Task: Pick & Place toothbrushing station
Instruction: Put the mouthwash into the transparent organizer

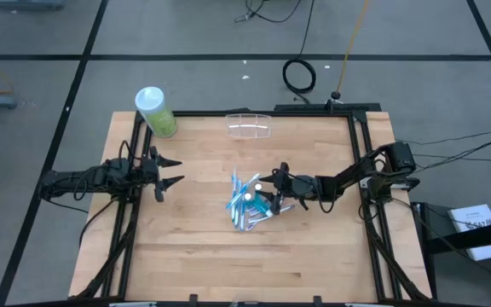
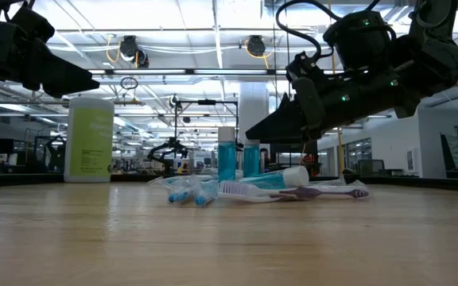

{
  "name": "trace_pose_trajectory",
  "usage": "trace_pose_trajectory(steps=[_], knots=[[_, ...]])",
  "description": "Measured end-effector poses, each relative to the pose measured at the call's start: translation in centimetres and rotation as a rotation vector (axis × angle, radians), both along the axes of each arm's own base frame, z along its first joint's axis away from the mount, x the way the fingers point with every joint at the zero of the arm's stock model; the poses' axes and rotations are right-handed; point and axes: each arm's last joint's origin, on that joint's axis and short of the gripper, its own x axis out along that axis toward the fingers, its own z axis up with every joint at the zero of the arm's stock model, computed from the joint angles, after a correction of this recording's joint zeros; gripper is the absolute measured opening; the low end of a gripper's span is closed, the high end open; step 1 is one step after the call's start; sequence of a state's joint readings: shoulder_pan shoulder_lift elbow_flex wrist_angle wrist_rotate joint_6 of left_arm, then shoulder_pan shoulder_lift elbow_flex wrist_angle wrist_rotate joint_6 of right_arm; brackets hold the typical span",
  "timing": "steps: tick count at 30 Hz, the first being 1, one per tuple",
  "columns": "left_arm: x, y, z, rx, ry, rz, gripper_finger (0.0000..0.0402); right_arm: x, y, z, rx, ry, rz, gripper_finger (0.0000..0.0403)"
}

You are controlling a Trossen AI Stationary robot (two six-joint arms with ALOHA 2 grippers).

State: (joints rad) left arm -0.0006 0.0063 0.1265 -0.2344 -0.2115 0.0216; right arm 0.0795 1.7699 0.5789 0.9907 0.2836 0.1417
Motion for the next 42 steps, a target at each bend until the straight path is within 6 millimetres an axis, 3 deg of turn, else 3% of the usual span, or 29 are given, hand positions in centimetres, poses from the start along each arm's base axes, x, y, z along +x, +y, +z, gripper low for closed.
trace_pose_trajectory(steps=[42], knots=[[0.00,0.00,-0.01,0.000,0.000,0.000,0.0241,-0.06,0.00,-0.22,0.001,0.023,0.000,0.0196]])
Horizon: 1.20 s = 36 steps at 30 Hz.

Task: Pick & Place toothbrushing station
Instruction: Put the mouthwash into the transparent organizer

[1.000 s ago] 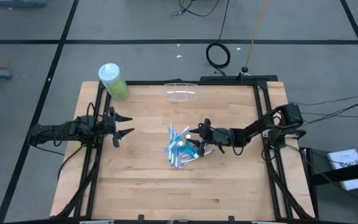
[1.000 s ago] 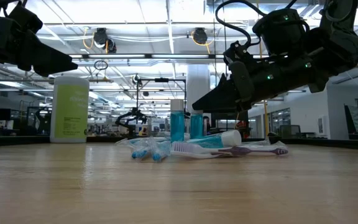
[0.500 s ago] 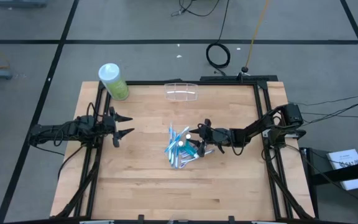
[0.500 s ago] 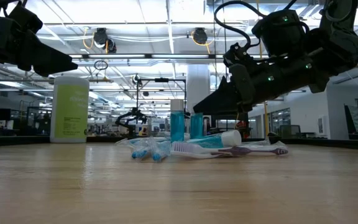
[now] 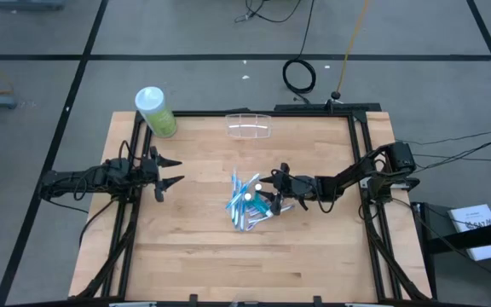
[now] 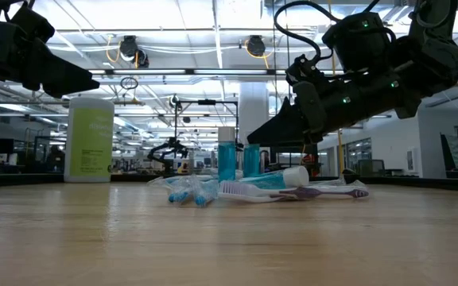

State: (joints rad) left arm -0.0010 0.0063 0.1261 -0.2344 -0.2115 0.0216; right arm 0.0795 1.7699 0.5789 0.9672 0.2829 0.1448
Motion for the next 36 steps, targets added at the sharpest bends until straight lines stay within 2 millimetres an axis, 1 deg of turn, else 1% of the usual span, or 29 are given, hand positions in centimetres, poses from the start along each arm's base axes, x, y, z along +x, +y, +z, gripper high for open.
trace_pose_trajectory(steps=[5,17,21,25,32,36], knots=[[0.00,0.00,0.01,0.000,0.000,0.000,0.0241,0.00,0.00,0.00,0.000,0.000,0.000,0.0183],[0.00,0.00,0.01,0.000,0.000,0.000,0.0241,0.00,-0.06,0.00,-0.018,0.004,0.004,0.0103],[0.00,0.00,0.01,0.000,0.000,0.000,0.0241,0.00,-0.06,0.00,-0.027,0.006,0.007,0.0084],[0.00,0.00,0.01,0.000,0.000,0.000,0.0241,0.00,-0.06,0.00,-0.031,0.007,0.008,0.0085],[0.00,0.00,0.01,0.000,0.000,0.000,0.0241,0.00,-0.06,0.00,-0.032,0.007,0.007,0.0121],[0.00,0.00,0.01,0.000,0.000,0.000,0.0241,0.01,-0.16,0.00,-0.032,0.007,0.003,0.0133]])
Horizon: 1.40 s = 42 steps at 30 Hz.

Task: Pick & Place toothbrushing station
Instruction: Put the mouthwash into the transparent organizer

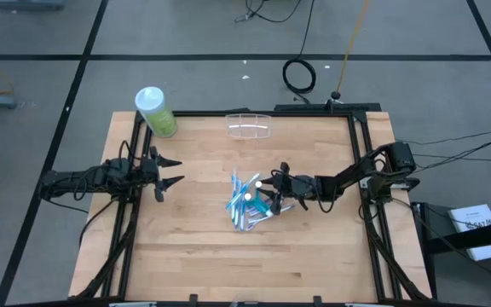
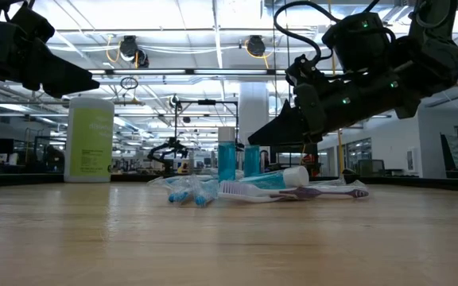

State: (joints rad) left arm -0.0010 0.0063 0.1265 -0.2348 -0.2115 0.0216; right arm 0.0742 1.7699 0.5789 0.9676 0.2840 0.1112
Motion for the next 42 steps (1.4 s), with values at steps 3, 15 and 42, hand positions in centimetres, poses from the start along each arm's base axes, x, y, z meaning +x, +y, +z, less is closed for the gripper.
trace_pose_trajectory(steps=[3,15,42], knots=[[0.0,0.0,0.0,0.000,0.000,0.000,0.0241,0.0,-0.4,0.0,0.021,-0.005,-0.019,0.0142],[0.0,0.0,0.0,0.000,0.000,0.000,0.0241,0.0,-0.9,0.0,0.042,-0.011,-0.042,0.0175],[0.0,0.0,0.0,0.000,0.000,0.000,0.0241,0.8,-2.4,1.6,0.015,-0.143,-0.065,0.0092]])
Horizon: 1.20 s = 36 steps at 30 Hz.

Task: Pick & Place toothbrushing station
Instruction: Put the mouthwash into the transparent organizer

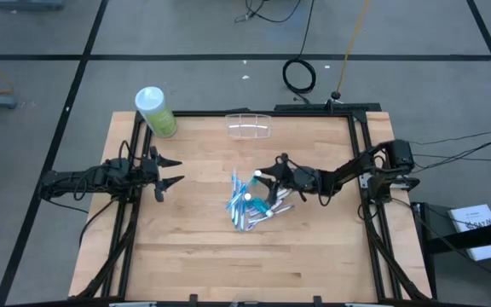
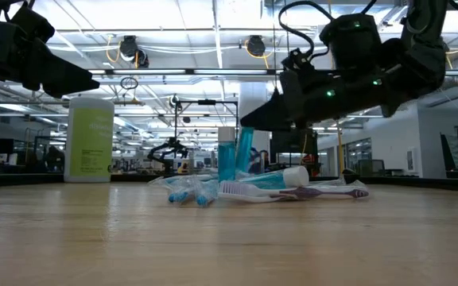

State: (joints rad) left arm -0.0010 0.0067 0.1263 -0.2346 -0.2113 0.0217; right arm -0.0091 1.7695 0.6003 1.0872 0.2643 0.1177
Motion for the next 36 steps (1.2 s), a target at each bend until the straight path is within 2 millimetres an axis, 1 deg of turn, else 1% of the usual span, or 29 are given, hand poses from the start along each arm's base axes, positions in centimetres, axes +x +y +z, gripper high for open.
trace_pose_trajectory(steps=[4,6,11,14,18,20,23,26,29,32,36], knots=[[0.0,0.0,0.0,0.000,0.000,0.000,0.0241,1.7,-1.6,1.3,0.019,-0.005,0.054,0.0092],[0.0,0.0,0.0,0.000,0.000,0.000,0.0241,2.7,-2.5,2.0,0.017,0.014,0.054,0.0091],[0.0,0.0,0.0,0.000,0.000,0.000,0.0241,4.6,-4.7,4.3,-0.076,0.026,0.010,0.0091],[0.0,0.0,0.0,0.000,0.000,0.000,0.0241,5.5,-6.6,5.8,-0.111,0.032,-0.023,0.0091],[0.0,0.0,0.0,0.000,0.000,0.000,0.0241,6.4,-9.6,8.1,-0.111,0.039,-0.035,0.0091],[0.0,0.0,0.0,0.000,0.000,0.000,0.0241,6.5,-11.1,9.1,-0.114,0.039,-0.066,0.0091],[0.0,0.0,0.0,0.000,0.000,0.001,0.0241,6.1,-13.4,10.0,-0.122,0.035,-0.122,0.0091],[0.0,0.0,0.0,0.000,0.000,0.000,0.0241,5.5,-15.6,10.7,-0.113,0.012,-0.164,0.0091],[0.0,0.0,0.0,0.000,0.000,0.000,0.0241,4.6,-17.4,10.8,-0.076,-0.007,-0.187,0.0091],[0.0,0.0,0.0,0.000,0.000,0.000,0.0241,3.9,-18.7,10.8,-0.052,-0.008,-0.211,0.0091],[0.0,0.0,0.0,0.000,0.000,0.000,0.0241,3.5,-19.3,10.5,-0.034,0.014,-0.227,0.0091]])
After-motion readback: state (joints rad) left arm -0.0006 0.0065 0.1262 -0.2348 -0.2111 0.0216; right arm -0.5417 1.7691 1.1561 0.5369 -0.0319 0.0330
